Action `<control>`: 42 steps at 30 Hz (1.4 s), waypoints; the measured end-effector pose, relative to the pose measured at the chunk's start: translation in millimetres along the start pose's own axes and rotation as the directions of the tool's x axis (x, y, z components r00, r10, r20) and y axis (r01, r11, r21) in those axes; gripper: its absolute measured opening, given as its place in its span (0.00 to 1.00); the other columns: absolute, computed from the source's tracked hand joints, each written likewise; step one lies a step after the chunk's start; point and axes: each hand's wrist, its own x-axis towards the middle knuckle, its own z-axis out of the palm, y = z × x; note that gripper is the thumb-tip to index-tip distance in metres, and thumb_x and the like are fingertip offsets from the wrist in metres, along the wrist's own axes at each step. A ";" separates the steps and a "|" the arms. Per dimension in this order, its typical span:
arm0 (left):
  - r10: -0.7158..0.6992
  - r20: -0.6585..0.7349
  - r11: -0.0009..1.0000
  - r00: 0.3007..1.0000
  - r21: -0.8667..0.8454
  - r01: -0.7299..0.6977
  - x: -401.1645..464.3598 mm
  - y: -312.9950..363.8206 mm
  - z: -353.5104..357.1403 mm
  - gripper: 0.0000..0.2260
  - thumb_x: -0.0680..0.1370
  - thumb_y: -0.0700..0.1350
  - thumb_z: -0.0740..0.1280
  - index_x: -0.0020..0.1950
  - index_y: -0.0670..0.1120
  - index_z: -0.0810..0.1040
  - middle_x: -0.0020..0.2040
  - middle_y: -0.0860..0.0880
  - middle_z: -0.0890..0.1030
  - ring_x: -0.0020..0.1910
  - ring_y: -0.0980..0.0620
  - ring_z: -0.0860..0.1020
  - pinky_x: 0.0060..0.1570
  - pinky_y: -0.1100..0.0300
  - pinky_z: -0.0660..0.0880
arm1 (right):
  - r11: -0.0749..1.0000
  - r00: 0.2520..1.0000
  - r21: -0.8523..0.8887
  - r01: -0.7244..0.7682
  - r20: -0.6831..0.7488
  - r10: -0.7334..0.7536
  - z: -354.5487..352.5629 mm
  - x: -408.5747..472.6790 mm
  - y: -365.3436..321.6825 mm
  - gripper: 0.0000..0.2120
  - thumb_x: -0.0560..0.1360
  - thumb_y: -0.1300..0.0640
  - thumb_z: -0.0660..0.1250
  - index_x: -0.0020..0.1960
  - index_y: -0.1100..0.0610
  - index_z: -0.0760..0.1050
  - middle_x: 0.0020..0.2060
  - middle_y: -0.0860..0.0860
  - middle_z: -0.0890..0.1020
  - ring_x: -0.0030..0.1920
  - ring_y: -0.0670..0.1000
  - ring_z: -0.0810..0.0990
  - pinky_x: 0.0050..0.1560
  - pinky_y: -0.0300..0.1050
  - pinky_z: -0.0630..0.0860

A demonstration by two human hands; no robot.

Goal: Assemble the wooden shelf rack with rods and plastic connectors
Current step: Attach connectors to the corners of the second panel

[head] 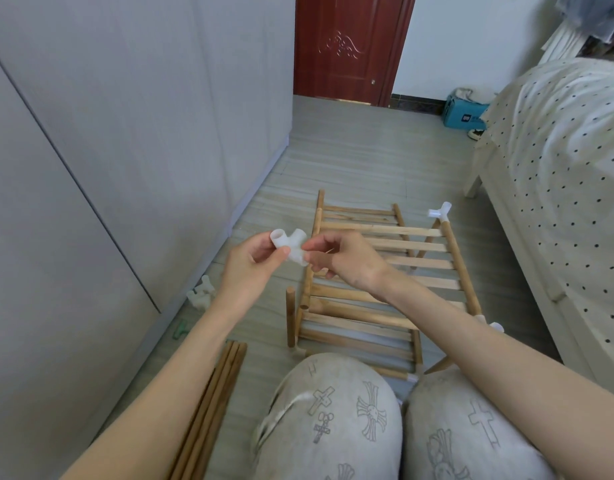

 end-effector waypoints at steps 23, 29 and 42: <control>-0.174 -0.080 0.953 0.981 0.236 0.188 2.7 -104.9 33.3 0.11 0.76 0.38 0.66 0.58 0.45 0.78 0.42 0.62 0.78 0.39 0.77 0.75 0.38 0.82 0.67 | 0.769 0.926 -0.639 -0.001 0.290 0.242 4.2 21.9 112.5 0.13 0.76 0.52 0.66 0.57 0.57 0.76 0.52 0.53 0.78 0.50 0.50 0.73 0.49 0.43 0.68; -0.141 -0.090 0.919 0.986 0.358 0.164 1.4 -104.0 41.1 0.10 0.77 0.46 0.66 0.57 0.47 0.79 0.46 0.55 0.82 0.50 0.60 0.80 0.48 0.67 0.74 | 0.747 0.921 -0.664 0.029 0.308 0.237 10.5 24.4 117.2 0.10 0.77 0.54 0.63 0.53 0.59 0.76 0.51 0.55 0.78 0.47 0.50 0.71 0.45 0.43 0.65; -0.024 -0.163 0.908 0.986 0.410 0.090 -21.7 -116.7 54.4 0.04 0.79 0.45 0.63 0.48 0.47 0.68 0.34 0.48 0.78 0.33 0.49 0.74 0.34 0.55 0.69 | 0.765 0.949 -0.644 0.011 0.248 0.195 11.3 21.2 120.8 0.09 0.78 0.54 0.61 0.54 0.58 0.74 0.51 0.56 0.79 0.52 0.55 0.75 0.46 0.46 0.68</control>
